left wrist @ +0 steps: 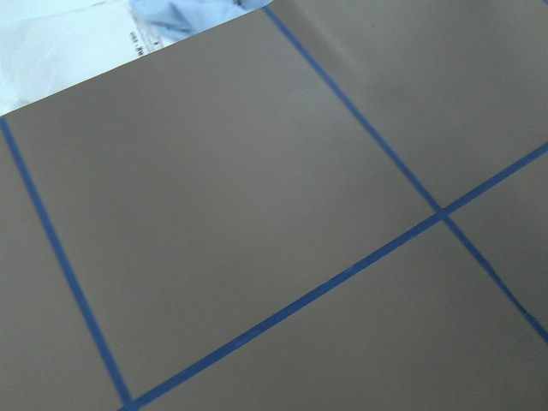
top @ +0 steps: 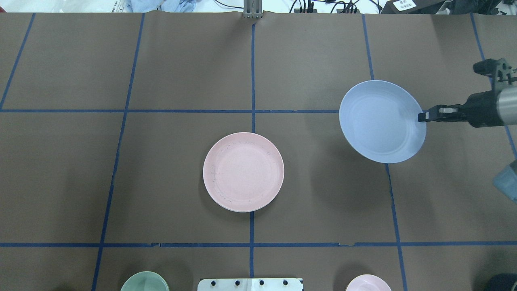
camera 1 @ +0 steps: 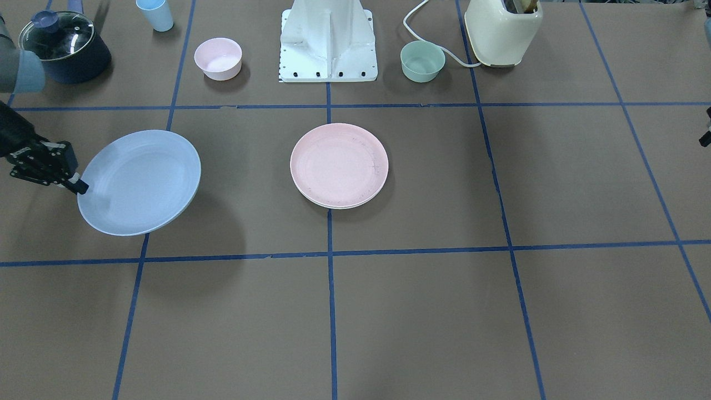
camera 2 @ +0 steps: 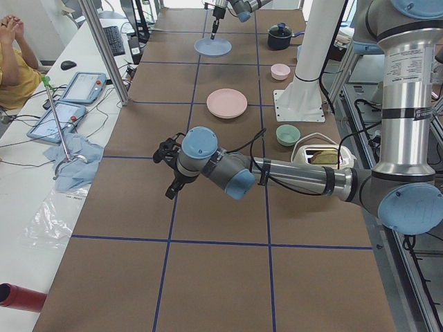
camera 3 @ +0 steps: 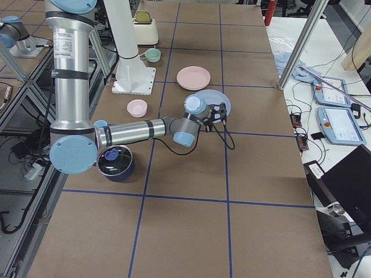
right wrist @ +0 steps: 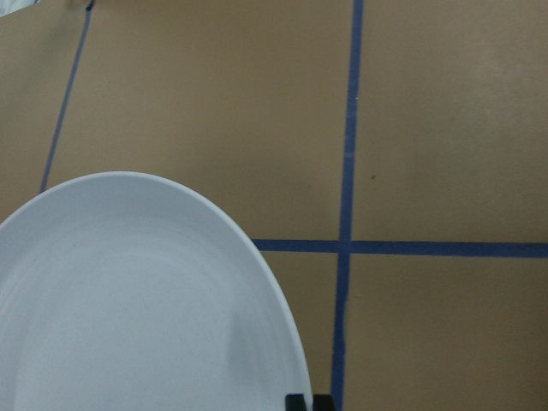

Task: Stack three plates with pink and blue
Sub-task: 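Lift the light blue plate with the right gripper toward the pink plate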

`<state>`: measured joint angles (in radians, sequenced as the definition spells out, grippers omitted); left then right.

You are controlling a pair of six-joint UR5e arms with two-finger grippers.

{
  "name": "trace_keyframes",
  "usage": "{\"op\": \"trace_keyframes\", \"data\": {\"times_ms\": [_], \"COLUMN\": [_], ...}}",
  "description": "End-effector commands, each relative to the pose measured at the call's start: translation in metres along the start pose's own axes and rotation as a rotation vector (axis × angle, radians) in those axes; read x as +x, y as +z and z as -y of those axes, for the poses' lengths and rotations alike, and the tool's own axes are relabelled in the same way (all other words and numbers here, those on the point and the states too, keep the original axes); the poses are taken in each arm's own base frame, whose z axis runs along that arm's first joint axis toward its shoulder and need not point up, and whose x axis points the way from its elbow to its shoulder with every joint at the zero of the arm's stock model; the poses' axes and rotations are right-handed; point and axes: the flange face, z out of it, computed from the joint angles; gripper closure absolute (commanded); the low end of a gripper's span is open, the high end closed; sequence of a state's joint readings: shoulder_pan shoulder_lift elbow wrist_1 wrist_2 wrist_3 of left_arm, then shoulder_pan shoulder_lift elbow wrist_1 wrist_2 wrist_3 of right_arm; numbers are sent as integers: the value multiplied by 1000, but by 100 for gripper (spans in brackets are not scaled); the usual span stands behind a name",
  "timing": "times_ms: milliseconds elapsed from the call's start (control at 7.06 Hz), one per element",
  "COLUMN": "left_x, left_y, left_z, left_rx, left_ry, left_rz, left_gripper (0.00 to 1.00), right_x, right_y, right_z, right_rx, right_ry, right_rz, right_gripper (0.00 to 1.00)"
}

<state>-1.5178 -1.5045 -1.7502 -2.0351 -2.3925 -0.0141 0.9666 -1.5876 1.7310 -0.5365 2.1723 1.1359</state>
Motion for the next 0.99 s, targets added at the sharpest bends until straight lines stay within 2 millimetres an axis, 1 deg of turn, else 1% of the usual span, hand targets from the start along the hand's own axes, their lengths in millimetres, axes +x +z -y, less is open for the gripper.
{"op": "trace_keyframes", "data": {"times_ms": [0, 142, 283, 425, 567, 709, 850], "left_x": [-33, -32, -31, -32, -31, -31, -31], "left_y": [-10, -9, -10, -9, -9, -8, -8], "left_z": [-20, -42, -47, -48, -50, -51, -51], "left_rx": [-50, -71, -74, -77, -80, -82, -82], "left_ry": [-51, -73, -75, -79, -82, -82, -82], "left_rz": [110, 106, 103, 104, 103, 102, 102], "left_gripper": [0, 0, 0, 0, 0, 0, 0], "right_x": [-76, -137, -202, -261, -312, -327, -327], "right_y": [45, 60, 84, 115, 134, 150, 157], "right_z": [-37, -58, -77, -97, -101, -112, -120], "right_rx": [26, 24, 14, 19, 19, 6, 14], "right_ry": [42, 43, 85, 107, 115, 123, 113], "right_rz": [27, -39, -112, -147, -198, -223, -233], "right_gripper": [100, 100, 100, 100, 100, 100, 100]}}
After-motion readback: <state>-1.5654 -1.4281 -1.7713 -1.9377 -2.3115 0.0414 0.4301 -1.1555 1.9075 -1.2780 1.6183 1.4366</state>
